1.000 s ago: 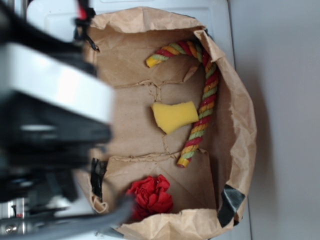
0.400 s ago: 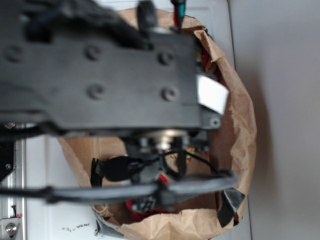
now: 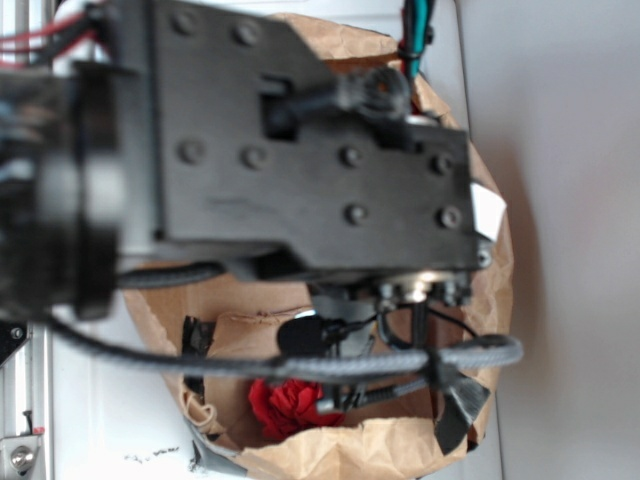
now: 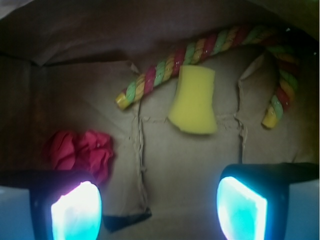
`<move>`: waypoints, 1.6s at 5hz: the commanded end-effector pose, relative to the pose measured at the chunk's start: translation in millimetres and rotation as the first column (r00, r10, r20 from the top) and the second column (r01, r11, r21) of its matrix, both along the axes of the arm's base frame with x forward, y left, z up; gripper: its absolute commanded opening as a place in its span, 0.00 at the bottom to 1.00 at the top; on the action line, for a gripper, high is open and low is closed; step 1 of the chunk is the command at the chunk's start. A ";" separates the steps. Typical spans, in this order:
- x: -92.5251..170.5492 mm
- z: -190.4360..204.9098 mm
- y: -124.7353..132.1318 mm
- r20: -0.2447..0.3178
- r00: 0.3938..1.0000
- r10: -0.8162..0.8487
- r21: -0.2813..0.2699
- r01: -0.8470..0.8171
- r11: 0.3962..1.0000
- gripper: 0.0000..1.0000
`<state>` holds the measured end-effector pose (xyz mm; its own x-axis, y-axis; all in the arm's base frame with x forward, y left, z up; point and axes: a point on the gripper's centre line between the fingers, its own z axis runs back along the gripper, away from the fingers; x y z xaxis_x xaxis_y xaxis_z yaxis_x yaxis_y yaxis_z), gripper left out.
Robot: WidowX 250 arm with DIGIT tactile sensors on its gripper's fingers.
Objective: Grab the green sponge.
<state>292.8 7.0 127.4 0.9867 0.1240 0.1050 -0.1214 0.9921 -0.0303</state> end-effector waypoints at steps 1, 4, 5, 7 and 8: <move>14.8 -8.2 28.6 0.037 0.998 0.060 0.021 -0.061 0.998 1.00; 23.3 -34.4 45.2 0.023 0.998 0.060 0.020 -0.061 0.998 1.00; 28.5 -36.4 47.5 0.024 0.997 0.070 -0.001 -0.070 0.998 1.00; 41.2 -48.6 46.9 -0.031 0.996 0.088 -0.004 -0.088 0.996 1.00; 46.2 -53.4 49.0 -0.044 0.994 0.095 -0.014 -0.096 0.995 1.00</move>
<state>329.2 45.5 53.8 0.9808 0.1947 -0.0103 -0.1949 0.9800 -0.0397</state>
